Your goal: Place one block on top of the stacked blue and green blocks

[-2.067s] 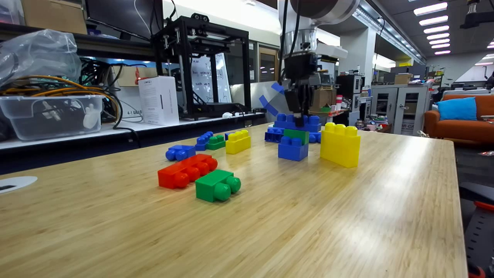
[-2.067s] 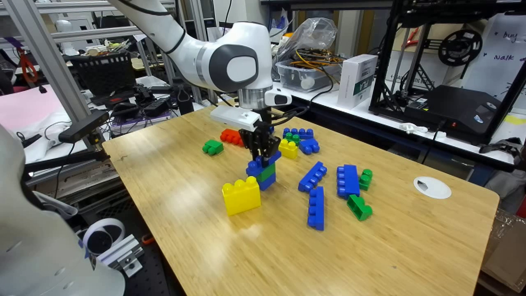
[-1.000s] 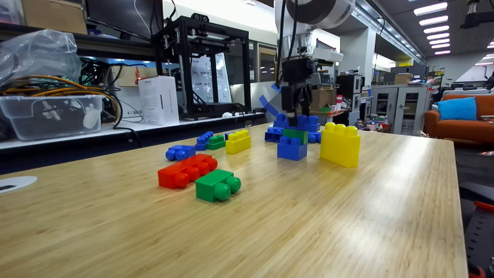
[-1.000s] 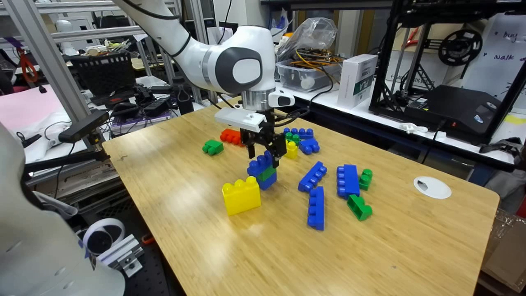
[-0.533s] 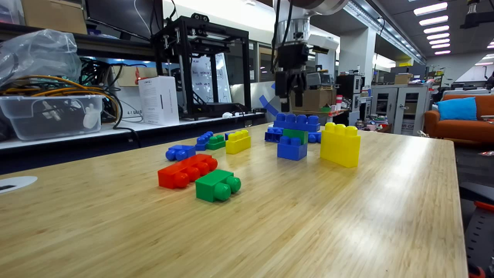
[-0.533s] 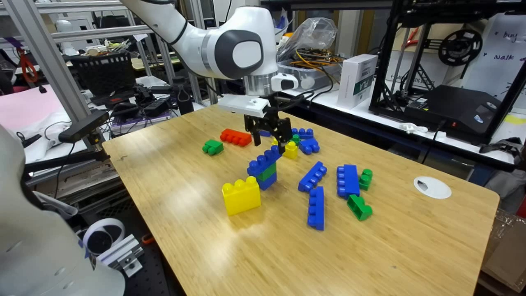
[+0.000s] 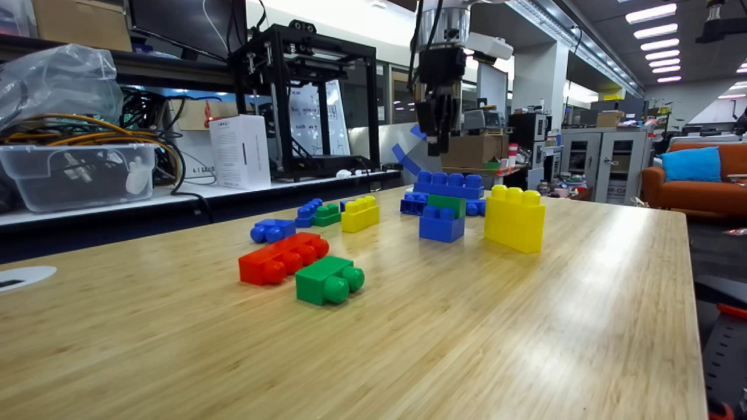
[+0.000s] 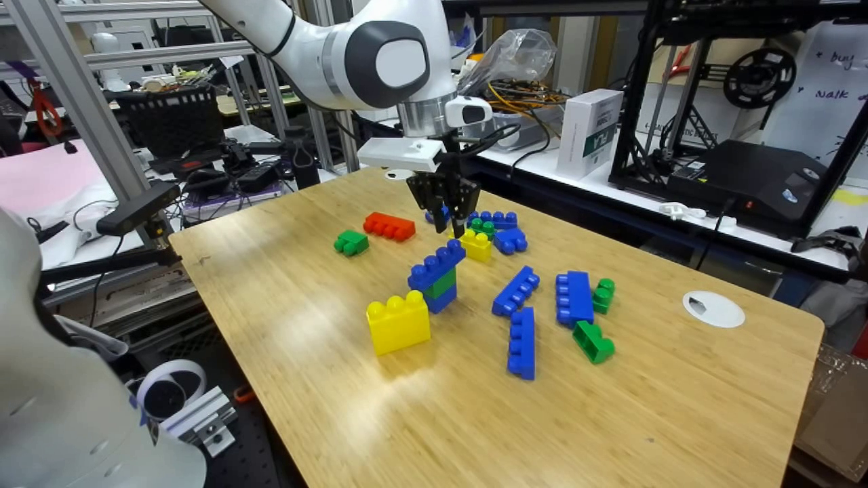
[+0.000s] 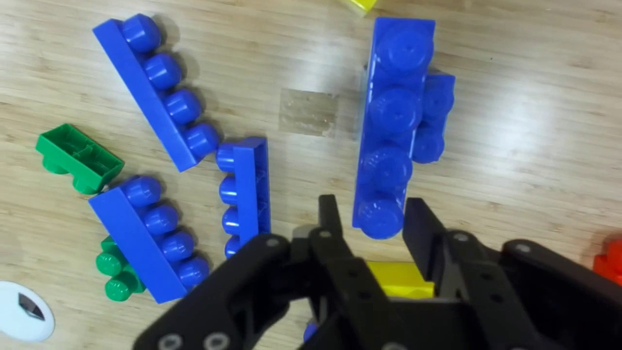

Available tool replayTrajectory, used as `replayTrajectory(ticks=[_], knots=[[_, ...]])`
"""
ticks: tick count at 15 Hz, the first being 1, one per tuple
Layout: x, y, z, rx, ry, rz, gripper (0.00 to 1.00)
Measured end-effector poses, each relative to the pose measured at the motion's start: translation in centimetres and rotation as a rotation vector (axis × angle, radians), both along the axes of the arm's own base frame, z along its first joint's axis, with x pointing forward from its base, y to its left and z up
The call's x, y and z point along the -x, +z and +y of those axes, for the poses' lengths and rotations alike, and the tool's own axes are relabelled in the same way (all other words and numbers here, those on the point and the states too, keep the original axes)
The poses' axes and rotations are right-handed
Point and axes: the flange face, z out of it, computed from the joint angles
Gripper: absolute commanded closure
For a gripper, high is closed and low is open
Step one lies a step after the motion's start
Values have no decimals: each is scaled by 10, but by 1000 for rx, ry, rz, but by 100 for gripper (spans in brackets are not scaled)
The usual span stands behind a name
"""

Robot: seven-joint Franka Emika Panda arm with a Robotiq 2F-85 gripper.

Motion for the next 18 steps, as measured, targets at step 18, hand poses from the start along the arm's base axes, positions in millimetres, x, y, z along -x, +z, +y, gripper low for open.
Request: replayTrajectory(ticks=[18], knots=[[7,-20,4,10,5,68,100]])
